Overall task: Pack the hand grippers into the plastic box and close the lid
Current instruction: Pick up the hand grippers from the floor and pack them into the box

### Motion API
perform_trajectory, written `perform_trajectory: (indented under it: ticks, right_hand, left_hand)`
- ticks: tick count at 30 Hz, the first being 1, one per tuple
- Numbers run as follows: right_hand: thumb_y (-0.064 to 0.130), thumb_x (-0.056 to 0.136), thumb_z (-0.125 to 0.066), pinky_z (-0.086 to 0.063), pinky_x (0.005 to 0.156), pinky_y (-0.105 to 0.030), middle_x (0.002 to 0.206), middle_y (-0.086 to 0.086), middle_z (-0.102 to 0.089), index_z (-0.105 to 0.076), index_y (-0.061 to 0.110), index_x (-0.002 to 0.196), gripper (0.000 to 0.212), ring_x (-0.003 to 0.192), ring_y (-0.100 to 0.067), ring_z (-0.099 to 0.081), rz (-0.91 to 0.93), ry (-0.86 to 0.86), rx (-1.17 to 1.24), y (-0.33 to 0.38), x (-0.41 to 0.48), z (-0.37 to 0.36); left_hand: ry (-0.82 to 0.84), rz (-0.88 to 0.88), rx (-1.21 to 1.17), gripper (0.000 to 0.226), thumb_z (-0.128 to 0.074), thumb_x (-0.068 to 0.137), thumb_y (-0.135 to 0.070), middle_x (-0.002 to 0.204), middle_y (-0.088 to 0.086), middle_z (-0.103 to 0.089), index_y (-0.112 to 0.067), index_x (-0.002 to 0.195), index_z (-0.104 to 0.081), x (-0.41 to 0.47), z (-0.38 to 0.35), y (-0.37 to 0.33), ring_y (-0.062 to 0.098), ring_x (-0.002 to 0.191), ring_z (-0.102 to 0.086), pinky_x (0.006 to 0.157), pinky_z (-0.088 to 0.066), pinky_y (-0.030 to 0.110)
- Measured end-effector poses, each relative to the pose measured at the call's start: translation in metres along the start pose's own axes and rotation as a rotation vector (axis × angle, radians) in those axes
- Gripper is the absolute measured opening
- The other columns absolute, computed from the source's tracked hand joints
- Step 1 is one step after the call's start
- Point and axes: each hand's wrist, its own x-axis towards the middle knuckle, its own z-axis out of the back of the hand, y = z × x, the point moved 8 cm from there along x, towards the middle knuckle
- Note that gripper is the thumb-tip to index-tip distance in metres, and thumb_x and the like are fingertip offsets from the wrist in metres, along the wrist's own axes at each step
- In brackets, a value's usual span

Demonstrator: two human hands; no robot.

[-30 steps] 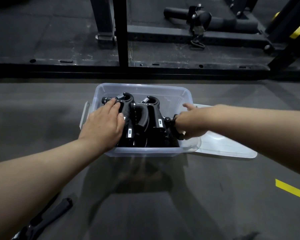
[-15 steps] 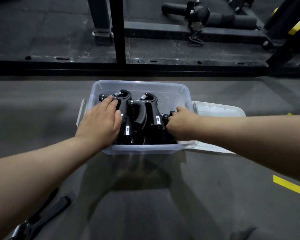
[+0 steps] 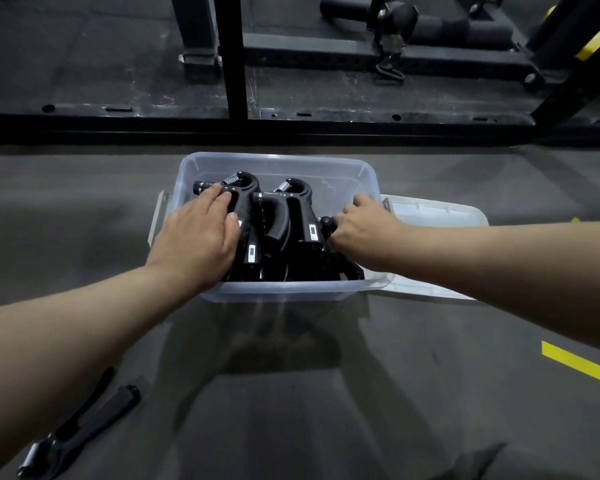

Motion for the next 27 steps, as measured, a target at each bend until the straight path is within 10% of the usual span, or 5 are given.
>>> perform_trajectory:
  ticks: [18, 27]
  right_hand:
    - [0.056, 0.08, -0.063, -0.032, 0.085, -0.038, 0.098, -0.001, -0.057, -0.064, 0.024, 0.103, 0.04, 0.104, -0.026, -0.058, -0.044, 0.335, 0.307, -0.003, 0.01, -0.03]
    - [0.026, 0.086, -0.054, -0.033, 0.081, -0.033, 0.1, -0.005, -0.068, -0.066, 0.018, 0.092, 0.016, 0.095, -0.028, -0.063, -0.059, 0.092, 0.164, 0.012, 0.008, -0.026]
  left_hand:
    - [0.013, 0.002, 0.012, 0.051, -0.031, 0.099, -0.035, 0.153, 0.007, -0.035, -0.011, 0.143, -0.041, 0.001, -0.004, 0.003, 0.022, 0.141, -0.031, 0.114, -0.026, 0.042]
    - [0.016, -0.001, 0.008, 0.06, -0.023, 0.095, -0.041, 0.152, 0.008, -0.037, -0.011, 0.141, -0.043, 0.002, -0.004, 0.003, 0.023, 0.139, -0.034, 0.113, -0.029, 0.043]
